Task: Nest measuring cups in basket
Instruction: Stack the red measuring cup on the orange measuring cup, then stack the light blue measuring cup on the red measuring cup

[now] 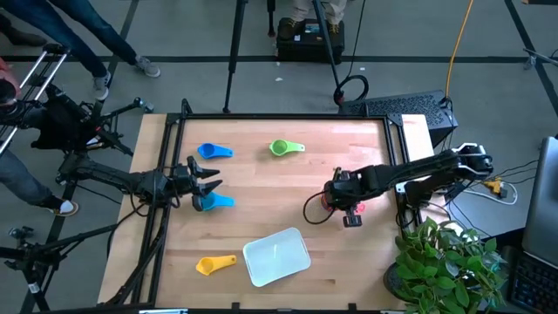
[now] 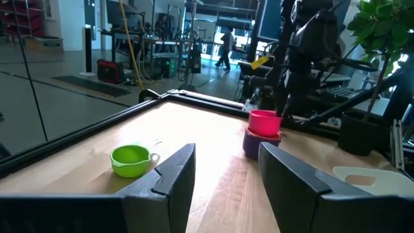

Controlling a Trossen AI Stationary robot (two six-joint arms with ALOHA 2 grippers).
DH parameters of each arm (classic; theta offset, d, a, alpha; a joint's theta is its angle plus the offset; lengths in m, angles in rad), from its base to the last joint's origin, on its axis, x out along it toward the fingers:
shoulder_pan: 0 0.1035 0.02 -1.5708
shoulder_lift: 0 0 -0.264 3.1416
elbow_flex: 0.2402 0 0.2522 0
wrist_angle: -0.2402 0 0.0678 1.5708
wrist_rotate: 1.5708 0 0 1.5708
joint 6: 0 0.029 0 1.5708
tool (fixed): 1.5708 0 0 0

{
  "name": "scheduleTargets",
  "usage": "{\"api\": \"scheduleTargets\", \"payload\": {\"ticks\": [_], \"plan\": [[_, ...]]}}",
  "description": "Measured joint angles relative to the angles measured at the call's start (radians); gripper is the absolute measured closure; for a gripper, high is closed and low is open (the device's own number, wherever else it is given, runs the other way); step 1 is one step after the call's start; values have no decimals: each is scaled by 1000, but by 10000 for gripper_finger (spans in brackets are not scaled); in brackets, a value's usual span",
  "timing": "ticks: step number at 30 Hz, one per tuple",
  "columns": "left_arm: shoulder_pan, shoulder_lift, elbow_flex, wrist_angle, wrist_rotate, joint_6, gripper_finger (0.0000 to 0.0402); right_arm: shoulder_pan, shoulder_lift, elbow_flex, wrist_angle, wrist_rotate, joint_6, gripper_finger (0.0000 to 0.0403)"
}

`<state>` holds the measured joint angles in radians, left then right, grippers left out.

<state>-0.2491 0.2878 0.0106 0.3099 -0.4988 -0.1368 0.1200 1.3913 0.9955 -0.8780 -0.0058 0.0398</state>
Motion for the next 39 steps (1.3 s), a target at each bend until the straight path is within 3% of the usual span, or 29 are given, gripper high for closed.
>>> {"api": "scheduleTargets", "payload": {"ticks": [17,30,39], "plan": [[0,0,0,-1,0,1,229,-16,2,0,34,-50,43,333],[0,0,0,-1,0,2,229,-36,-9,-1,9,-22,55,332],[0,0,28,-63,-17,-44,229,-59,-78,-1,-2,17,96,248]]}}
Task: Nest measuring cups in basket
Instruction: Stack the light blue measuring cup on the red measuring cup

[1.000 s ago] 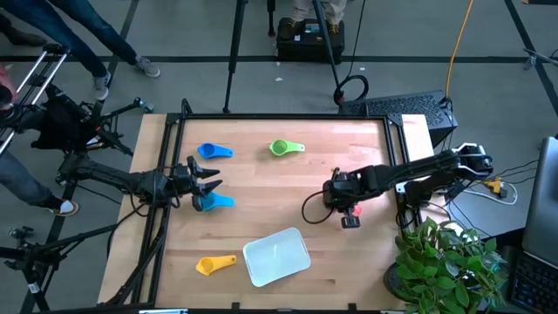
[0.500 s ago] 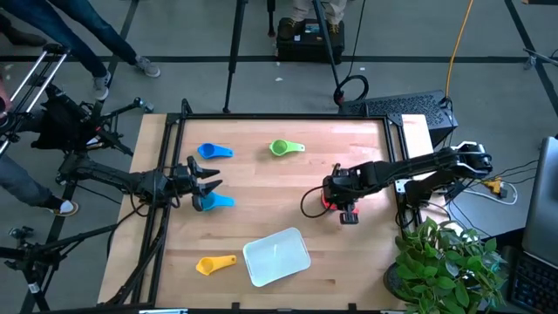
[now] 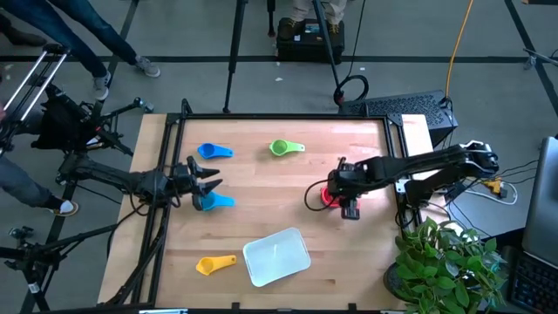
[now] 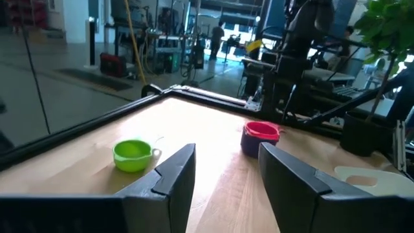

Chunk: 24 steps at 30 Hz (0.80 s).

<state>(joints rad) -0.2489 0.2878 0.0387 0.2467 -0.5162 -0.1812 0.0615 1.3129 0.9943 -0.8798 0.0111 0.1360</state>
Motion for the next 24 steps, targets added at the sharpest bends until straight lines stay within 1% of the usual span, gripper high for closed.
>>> {"api": "scheduleTargets", "payload": {"ticks": [1,4,8,10,13,16,17,20,24], "plan": [[0,0,27,-61,-3,-21,229,-6,-9,0,6,14,1,240],[0,24,148,-324,-9,-116,229,-22,-36,0,37,41,2,227],[0,140,336,-633,9,-231,229,-45,-65,0,109,44,-22,227],[0,224,437,-792,51,-283,229,-59,-75,0,138,42,-43,230],[0,370,575,-1029,153,-355,229,-81,-83,0,175,41,-75,233],[0,526,664,-1237,255,-395,229,-103,-83,0,196,41,-106,233],[0,574,677,-1275,289,-401,229,-109,-83,0,200,41,-116,233],[0,685,679,-1306,372,-392,229,-122,-83,0,228,40,-137,233],[0,776,678,-1294,388,-377,229,-133,-83,0,247,39,-155,233]]}}
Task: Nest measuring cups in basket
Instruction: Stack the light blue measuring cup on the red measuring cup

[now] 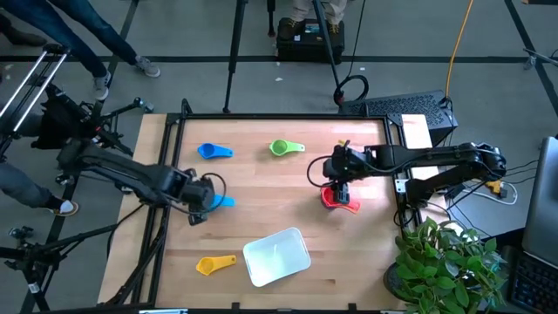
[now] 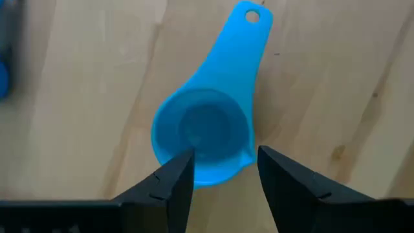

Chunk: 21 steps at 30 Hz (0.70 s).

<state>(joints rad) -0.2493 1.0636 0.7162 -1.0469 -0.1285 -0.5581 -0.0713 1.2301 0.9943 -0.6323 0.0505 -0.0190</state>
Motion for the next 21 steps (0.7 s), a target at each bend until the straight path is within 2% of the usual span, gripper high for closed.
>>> {"api": "scheduleTargets", "payload": {"ticks": [11,21], "plan": [[4,107,0,104,20,23,229,-1,0,0,11,-2,-13,234],[56,193,-33,144,68,30,229,-1,0,0,21,0,-16,234]]}}
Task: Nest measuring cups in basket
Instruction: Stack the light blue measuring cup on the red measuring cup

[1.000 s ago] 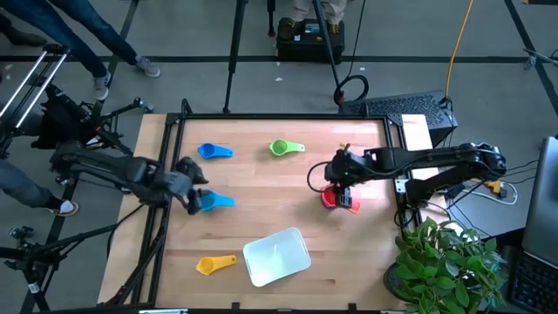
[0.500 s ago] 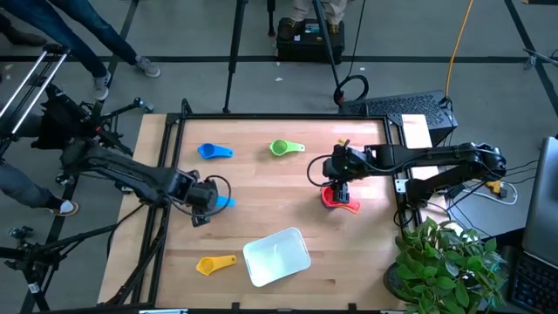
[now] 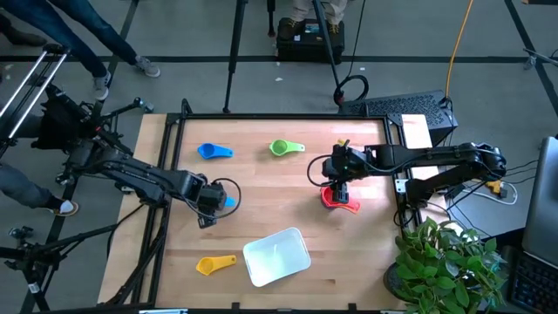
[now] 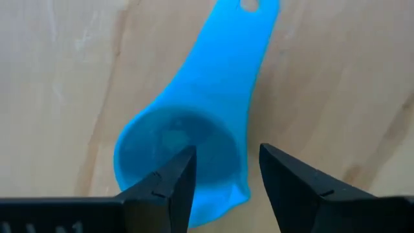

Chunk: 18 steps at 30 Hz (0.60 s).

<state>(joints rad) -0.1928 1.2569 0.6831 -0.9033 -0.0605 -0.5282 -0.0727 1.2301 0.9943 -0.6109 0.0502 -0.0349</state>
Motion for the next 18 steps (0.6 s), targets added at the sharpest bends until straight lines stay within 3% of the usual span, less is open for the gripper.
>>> {"api": "scheduleTargets", "payload": {"ticks": [10,13,16,18], "plan": [[81,6,-91,103,28,10,241,0,0,0,6,0,-4,234],[104,6,-95,103,36,14,293,0,0,0,6,0,-4,234],[129,6,-81,94,38,25,373,0,0,0,14,0,-4,234],[151,5,-62,89,44,29,386,0,0,0,24,1,-4,234]]}}
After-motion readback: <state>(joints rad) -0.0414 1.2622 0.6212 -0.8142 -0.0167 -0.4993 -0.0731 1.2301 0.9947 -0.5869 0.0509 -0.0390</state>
